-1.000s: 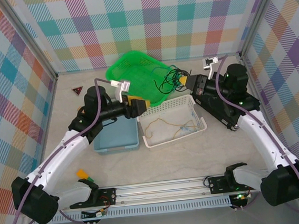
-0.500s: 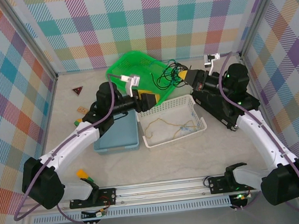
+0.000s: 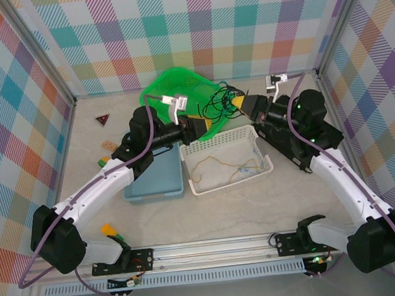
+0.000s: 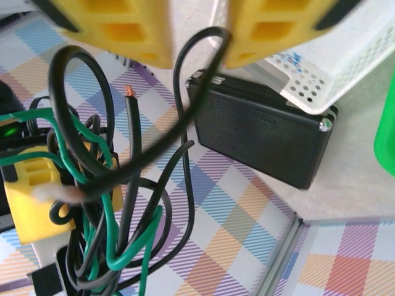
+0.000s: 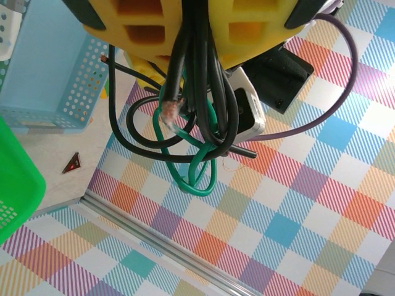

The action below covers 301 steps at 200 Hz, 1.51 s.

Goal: Untangle the cables

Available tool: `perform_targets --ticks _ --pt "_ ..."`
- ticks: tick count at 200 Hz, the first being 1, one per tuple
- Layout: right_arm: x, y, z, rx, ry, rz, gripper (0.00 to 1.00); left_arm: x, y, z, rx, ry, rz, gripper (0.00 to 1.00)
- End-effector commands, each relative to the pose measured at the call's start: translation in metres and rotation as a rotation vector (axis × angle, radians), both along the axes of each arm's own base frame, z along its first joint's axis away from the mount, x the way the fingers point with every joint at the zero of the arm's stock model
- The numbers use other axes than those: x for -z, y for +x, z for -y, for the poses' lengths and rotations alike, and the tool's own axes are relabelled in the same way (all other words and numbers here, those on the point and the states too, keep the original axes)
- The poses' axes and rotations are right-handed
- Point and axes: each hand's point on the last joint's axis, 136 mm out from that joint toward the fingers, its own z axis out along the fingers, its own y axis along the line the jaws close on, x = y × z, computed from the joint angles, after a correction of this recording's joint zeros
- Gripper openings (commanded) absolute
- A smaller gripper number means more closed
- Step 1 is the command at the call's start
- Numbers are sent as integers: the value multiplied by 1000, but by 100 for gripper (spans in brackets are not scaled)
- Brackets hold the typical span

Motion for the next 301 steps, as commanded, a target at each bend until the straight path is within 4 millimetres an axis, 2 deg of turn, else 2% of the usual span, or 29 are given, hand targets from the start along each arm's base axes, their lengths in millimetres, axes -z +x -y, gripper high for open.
perform_targets --ticks 1,30,48,65,93,100,123,145,163,199,217,235,255,276,301 --pt "-18 -11 0 -12 40 66 0 -20 -3 4 18 -35 51 15" --pt "-19 -9 2 9 25 86 0 -16 -6 2 16 -4 50 0" --pt "-17 -8 6 49 -75 161 0 -8 -8 -4 -1 62 35 0" --pt "-10 2 18 116 -179 178 0 2 -12 -17 -39 158 21 0" --pt "-4 22 43 195 -187 146 0 19 -20 -42 -102 295 -2 0" --pt "-2 28 49 215 -183 129 0 30 -24 -48 -111 337 -34 0" --pt "7 41 65 256 -188 80 0 40 -25 -66 -174 387 -50 0" --pt "17 44 72 266 -262 90 0 38 -19 -89 -256 424 -42 0" --pt "24 37 69 220 -375 156 0 35 -10 -109 -320 437 -49 0" --pt "43 2 60 81 -554 344 0 24 17 -144 -426 467 -44 0" --pt "50 -17 57 35 -585 434 0 20 32 -157 -470 484 -38 0" --pt "57 -28 58 30 -619 500 0 13 46 -166 -505 492 -27 0" --pt "70 -24 68 96 -690 494 0 3 56 -179 -552 506 -12 0" --pt "82 -12 80 165 -741 408 0 -5 62 -196 -605 512 -9 0" --pt "90 3 94 251 -779 315 0 -5 64 -214 -658 532 -18 0"
